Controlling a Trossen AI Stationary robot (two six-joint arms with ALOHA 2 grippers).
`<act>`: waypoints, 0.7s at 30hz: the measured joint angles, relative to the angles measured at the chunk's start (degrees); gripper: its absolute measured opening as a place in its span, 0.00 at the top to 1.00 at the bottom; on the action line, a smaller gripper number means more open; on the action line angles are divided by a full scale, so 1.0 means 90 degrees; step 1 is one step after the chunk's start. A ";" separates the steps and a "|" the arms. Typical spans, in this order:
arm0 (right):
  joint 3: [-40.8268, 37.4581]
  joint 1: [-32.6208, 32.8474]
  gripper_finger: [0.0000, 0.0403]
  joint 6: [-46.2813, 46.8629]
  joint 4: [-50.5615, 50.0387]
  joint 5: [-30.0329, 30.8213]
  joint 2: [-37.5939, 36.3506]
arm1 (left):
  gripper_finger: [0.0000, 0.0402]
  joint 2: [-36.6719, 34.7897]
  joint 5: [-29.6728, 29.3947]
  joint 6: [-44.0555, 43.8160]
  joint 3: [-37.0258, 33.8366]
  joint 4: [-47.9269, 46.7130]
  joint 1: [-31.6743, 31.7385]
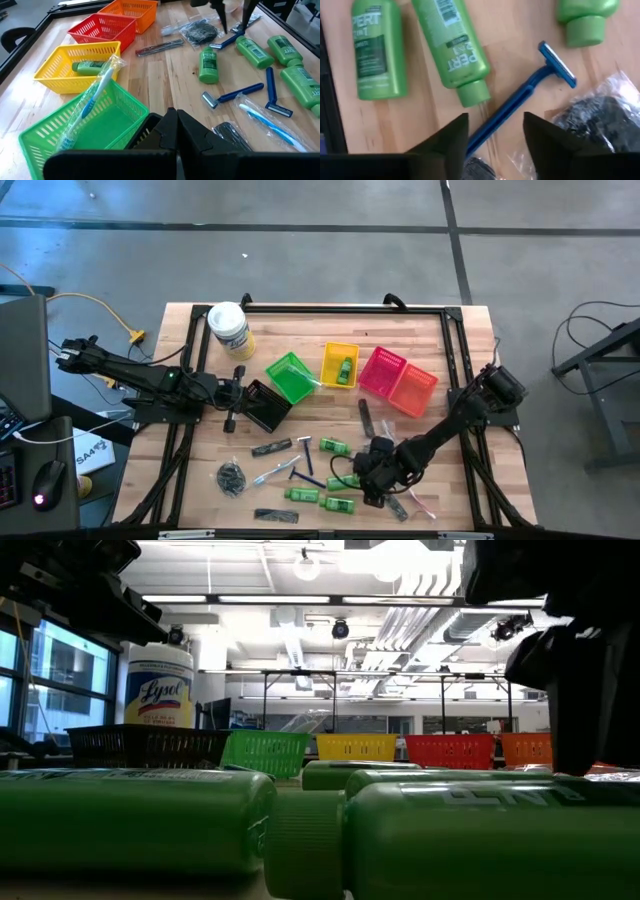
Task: Pick & Place Travel size toiletries
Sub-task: Put the blue razor into the black bin
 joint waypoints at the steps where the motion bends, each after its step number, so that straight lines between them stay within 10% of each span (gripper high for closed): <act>1: 0.0000 -0.0018 0.51 0.0015 0.0008 0.0006 0.0000 | 1.00 0.0000 0.0000 0.0000 0.0000 0.0000 0.0000; 9: 0.0012 -0.0023 0.42 0.0015 0.0080 0.0001 0.0275 | 1.00 0.0000 0.0000 -0.0025 0.0000 -0.0030 0.0000; 21: 0.0017 -0.0028 0.57 -0.0158 0.0127 0.0183 0.0542 | 1.00 0.0002 0.0146 -0.0088 0.0000 -0.0027 0.0002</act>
